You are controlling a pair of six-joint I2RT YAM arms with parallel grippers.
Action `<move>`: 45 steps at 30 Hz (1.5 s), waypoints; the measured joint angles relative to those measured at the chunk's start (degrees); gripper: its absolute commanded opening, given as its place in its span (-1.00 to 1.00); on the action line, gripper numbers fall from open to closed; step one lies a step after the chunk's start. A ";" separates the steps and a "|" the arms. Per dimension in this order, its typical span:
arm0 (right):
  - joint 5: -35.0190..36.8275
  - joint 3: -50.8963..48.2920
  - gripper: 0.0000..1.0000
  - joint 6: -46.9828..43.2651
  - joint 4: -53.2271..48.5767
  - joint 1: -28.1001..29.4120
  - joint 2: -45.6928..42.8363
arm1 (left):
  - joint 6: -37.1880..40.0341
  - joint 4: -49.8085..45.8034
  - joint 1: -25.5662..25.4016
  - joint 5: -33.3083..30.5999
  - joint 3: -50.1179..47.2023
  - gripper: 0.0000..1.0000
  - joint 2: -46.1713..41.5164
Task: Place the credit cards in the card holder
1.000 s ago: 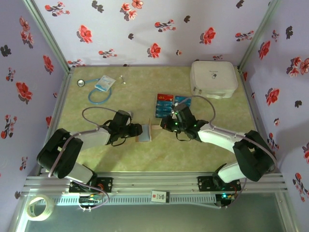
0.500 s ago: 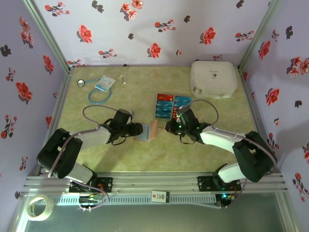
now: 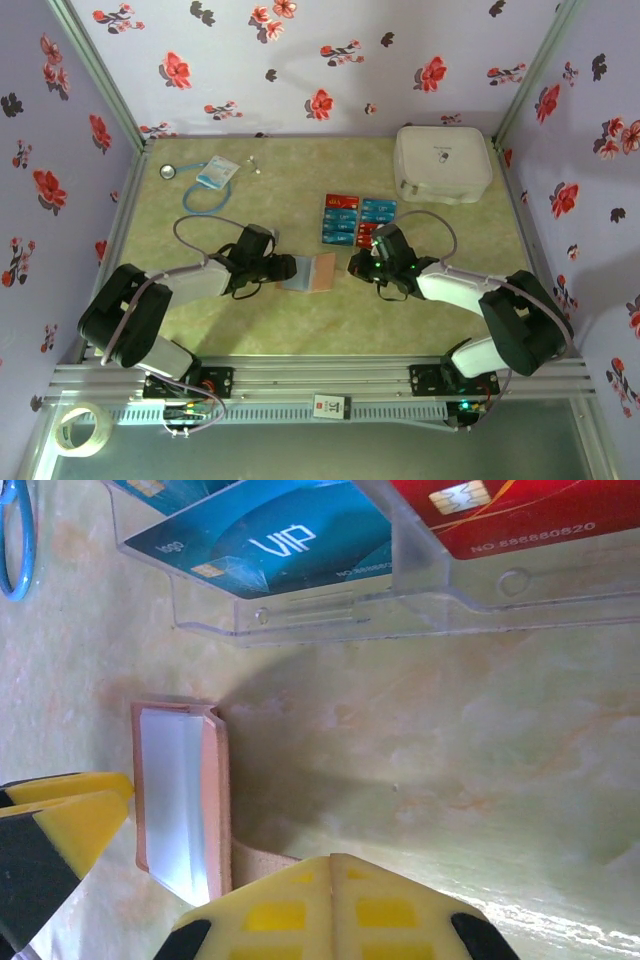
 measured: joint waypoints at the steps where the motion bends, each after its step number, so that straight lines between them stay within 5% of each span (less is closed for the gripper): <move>1: 0.00 -0.02 -1.00 0.00 0.00 -0.13 0.00 | 0.31 -0.46 0.00 -0.17 0.20 0.10 -0.04; 19: -0.02 -0.07 -1.00 -0.42 0.94 -0.44 2.80 | 2.34 -2.10 0.00 -0.72 2.03 0.22 -0.39; 32: -0.04 -0.07 -1.00 -0.66 1.73 -0.59 4.11 | 0.81 4.24 0.00 3.52 0.61 -0.29 -0.15; 38: -0.17 -0.07 -0.35 -1.70 0.94 -0.87 4.00 | 0.09 5.35 0.00 4.11 0.13 -0.63 0.13; 45: -0.20 0.50 -0.16 -3.69 -4.33 -0.98 -1.27 | 0.15 5.57 0.00 4.24 0.11 -0.67 0.13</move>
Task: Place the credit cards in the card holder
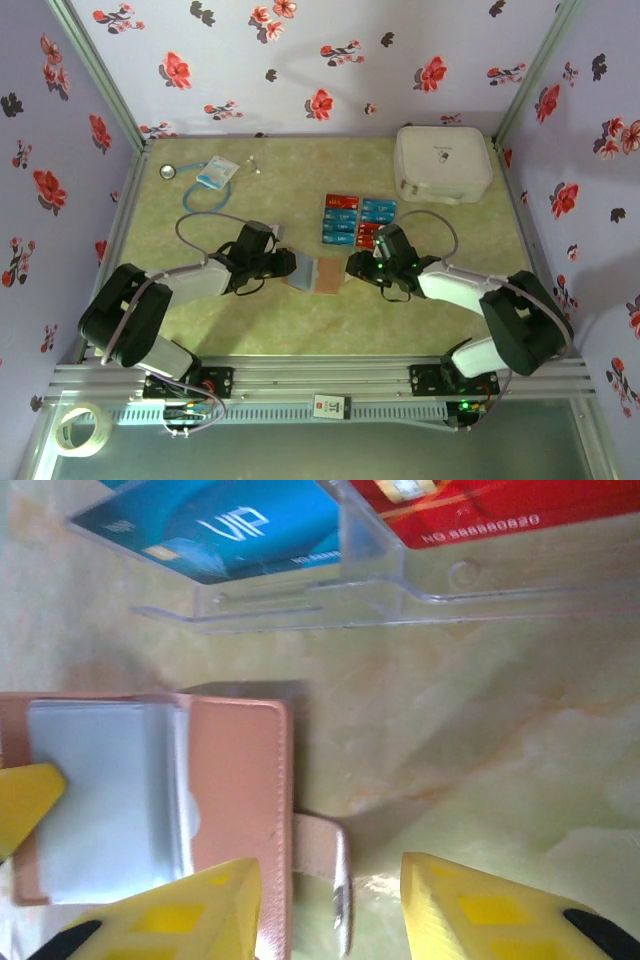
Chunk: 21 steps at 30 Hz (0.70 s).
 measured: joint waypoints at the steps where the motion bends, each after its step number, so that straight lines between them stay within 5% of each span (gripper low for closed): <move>1: 0.09 0.33 -0.16 -0.20 -0.94 0.00 -1.46 | 0.00 0.00 0.00 0.00 0.00 -0.67 0.00; 10: 0.42 3.34 -0.18 -0.85 -4.26 2.29 -7.15 | -0.07 -0.26 0.00 -0.09 -0.79 -0.68 -2.38; 21: -0.04 6.75 -0.47 0.20 2.45 8.68 8.09 | -0.48 -0.74 0.00 -0.63 -2.56 -0.64 -4.55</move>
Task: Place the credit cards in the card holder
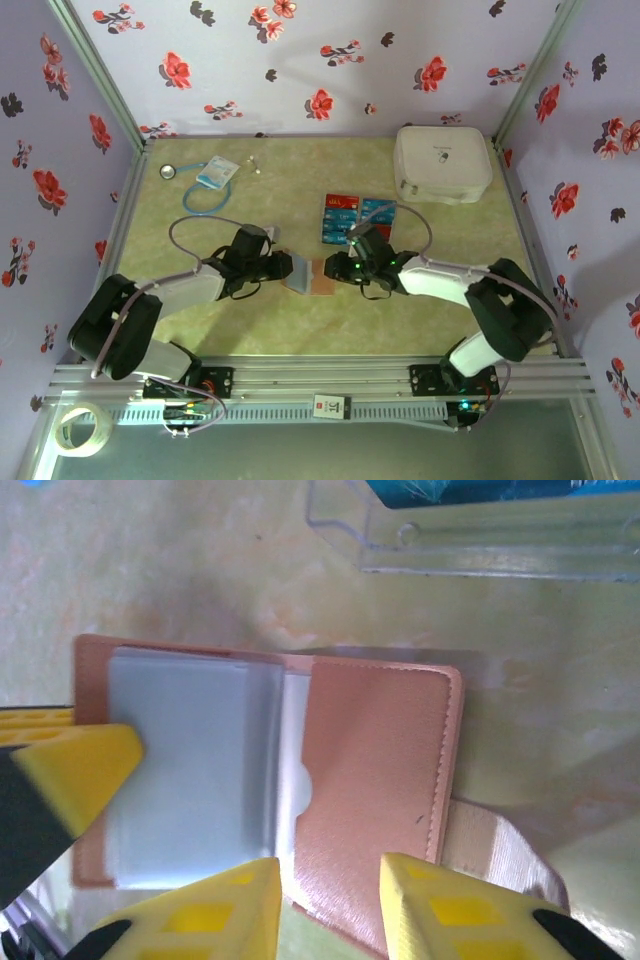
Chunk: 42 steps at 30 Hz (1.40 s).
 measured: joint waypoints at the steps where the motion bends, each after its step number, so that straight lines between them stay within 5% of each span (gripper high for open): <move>1: 0.00 0.00 -0.50 0.20 0.90 0.00 1.36 | 0.00 0.00 0.00 -0.04 0.00 -0.63 -0.17; 11: 0.00 -1.55 -0.61 0.76 6.05 0.00 5.42 | -0.33 -1.31 1.01 -0.48 0.00 -0.08 -2.95; 20: 0.02 -2.69 -0.62 1.79 8.46 -0.02 6.45 | -2.14 1.60 6.58 2.58 -2.21 -0.18 -5.33; 27: 0.00 -2.73 -0.62 1.84 9.05 -0.20 6.78 | -3.48 3.63 6.78 4.33 -4.17 -0.20 -4.96; 42: -0.04 -3.06 -0.64 1.84 9.88 -0.39 6.93 | -4.83 7.08 6.78 5.57 -4.52 -0.59 -3.48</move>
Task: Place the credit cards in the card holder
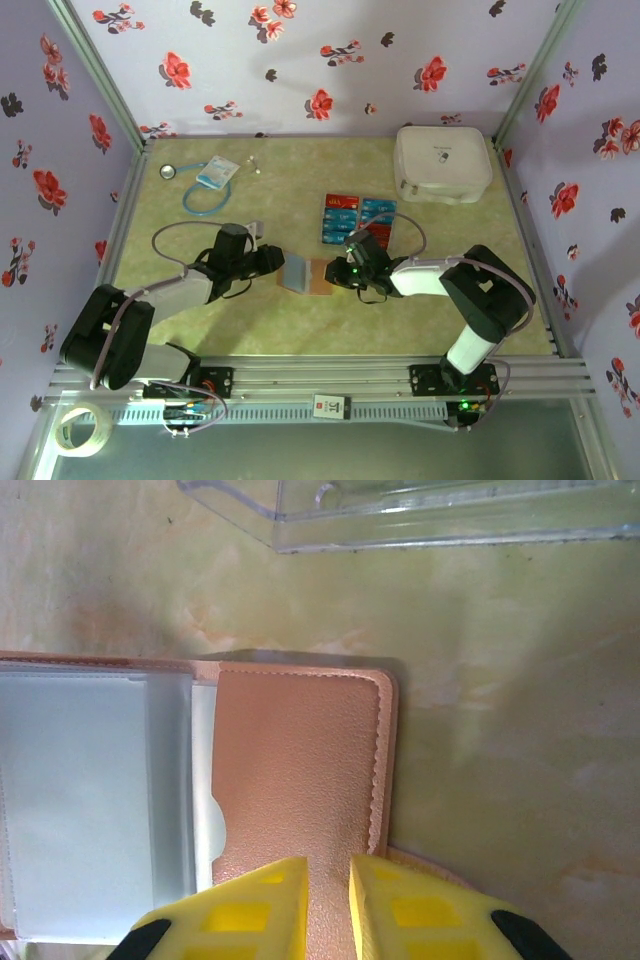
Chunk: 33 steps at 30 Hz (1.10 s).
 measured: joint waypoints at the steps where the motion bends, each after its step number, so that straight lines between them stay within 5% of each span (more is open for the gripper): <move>1: -0.02 -0.04 -0.64 0.00 0.09 0.00 0.04 | -0.11 0.07 0.00 0.02 0.00 -0.62 0.00; 17: -0.24 -0.04 -0.64 0.20 0.72 -0.13 0.48 | -0.48 1.53 0.07 0.66 0.00 -1.00 1.86; 33: -1.88 1.57 -0.65 0.20 1.84 -0.46 2.67 | -6.08 9.73 -5.53 2.62 3.63 -1.00 7.87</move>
